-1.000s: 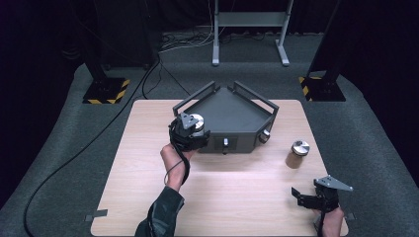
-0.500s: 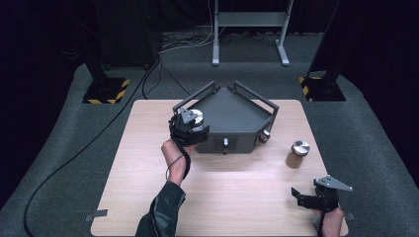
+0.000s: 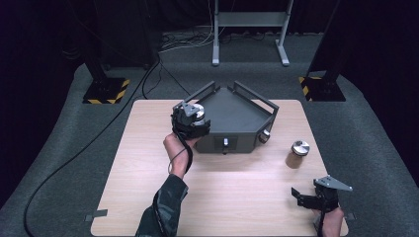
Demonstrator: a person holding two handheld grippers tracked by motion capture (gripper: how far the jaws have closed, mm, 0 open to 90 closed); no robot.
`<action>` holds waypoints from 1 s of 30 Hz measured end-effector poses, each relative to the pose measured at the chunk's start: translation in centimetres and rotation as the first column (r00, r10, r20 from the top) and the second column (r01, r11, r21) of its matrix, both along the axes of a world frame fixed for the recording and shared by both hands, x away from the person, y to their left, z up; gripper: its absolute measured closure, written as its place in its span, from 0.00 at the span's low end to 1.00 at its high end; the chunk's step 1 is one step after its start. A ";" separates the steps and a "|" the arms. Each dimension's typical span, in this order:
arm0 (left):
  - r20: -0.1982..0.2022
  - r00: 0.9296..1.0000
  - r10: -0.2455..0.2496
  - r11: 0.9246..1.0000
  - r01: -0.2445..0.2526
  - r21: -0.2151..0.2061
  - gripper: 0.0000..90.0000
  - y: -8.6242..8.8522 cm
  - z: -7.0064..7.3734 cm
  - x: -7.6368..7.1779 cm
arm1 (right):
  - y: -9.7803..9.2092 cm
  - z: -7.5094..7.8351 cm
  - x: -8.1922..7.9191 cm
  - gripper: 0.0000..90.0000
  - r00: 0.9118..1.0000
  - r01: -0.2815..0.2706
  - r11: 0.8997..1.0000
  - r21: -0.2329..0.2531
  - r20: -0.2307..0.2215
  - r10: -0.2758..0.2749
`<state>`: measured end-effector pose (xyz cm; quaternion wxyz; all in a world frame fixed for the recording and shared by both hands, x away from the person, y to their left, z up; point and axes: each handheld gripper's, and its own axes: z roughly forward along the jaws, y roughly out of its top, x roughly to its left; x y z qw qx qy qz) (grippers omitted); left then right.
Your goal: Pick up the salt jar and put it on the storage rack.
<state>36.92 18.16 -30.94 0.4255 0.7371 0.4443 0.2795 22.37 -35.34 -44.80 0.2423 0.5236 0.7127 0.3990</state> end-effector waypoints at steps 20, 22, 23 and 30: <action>0.000 1.000 0.018 1.000 -0.018 0.020 0.35 -1.1 0.2 2.0 | 0.1 0.1 0.1 0.00 1.000 -0.006 1.000 -0.007 -0.004 0.006; -0.001 1.000 0.016 1.000 -0.016 0.024 0.35 -1.2 0.2 2.2 | 0.1 0.1 0.1 0.00 1.000 -0.006 1.000 -0.008 -0.004 0.006; 0.000 1.000 0.014 1.000 -0.014 0.025 0.35 -1.2 0.2 2.3 | 0.1 0.1 0.1 0.00 1.000 -0.006 1.000 -0.008 -0.004 0.006; 0.003 1.000 0.021 0.999 -0.021 0.031 0.35 -1.8 -0.1 2.9 | 0.1 0.1 0.1 0.00 1.000 -0.007 1.000 -0.008 -0.005 0.007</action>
